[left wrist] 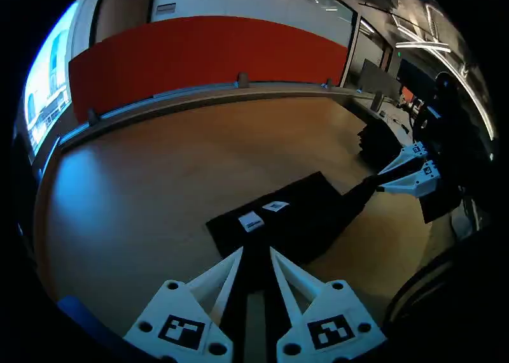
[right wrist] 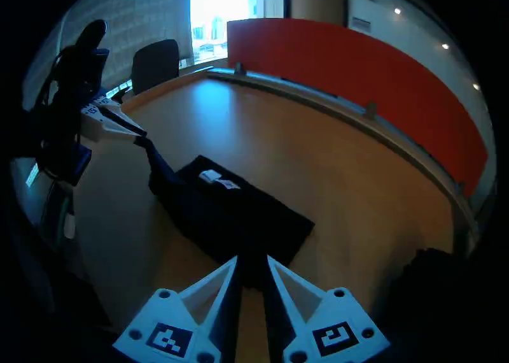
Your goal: Fold towel
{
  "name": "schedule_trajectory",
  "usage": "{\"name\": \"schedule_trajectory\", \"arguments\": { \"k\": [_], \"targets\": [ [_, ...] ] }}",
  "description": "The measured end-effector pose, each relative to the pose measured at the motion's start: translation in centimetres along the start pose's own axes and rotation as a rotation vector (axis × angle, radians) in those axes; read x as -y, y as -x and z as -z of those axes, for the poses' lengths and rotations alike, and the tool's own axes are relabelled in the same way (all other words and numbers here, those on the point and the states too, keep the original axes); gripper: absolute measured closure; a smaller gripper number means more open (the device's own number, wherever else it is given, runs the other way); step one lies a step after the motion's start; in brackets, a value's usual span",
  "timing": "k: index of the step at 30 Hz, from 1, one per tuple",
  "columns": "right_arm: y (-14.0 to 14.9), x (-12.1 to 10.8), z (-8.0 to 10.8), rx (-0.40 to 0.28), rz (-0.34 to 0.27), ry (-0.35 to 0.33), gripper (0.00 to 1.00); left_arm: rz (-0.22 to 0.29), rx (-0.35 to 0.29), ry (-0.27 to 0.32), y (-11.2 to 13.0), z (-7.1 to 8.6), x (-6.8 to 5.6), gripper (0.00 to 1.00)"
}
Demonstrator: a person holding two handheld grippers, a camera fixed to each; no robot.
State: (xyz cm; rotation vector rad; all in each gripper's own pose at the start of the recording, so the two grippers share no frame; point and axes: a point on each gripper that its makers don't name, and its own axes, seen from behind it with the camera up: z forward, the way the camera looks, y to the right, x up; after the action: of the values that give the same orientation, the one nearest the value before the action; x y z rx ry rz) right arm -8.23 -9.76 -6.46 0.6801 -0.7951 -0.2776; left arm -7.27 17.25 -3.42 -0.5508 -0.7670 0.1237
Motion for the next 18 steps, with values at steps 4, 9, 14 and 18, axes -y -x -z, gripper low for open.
{"name": "schedule_trajectory", "arguments": {
  "k": [4, 9, 14, 18],
  "targets": [
    [0.0, -0.5, -0.7, 0.005, -0.019, 0.002, 0.82, -0.006, 0.004, -0.002, -0.3, -0.9, 0.5, 0.87],
    [0.2, -0.8, -1.3, 0.013, -0.031, 0.007, 0.82, -0.013, 0.008, 0.000, -0.3, -1.6, 0.6, 0.86],
    [0.5, -1.1, -2.1, 0.027, -0.045, 0.008, 0.82, -0.011, 0.012, -0.005, -0.1, -2.6, 1.0, 0.86],
    [0.9, -1.5, -3.1, 0.044, -0.054, 0.011, 0.82, -0.010, 0.017, -0.010, 0.1, -3.8, 1.5, 0.87]
  ]
}}
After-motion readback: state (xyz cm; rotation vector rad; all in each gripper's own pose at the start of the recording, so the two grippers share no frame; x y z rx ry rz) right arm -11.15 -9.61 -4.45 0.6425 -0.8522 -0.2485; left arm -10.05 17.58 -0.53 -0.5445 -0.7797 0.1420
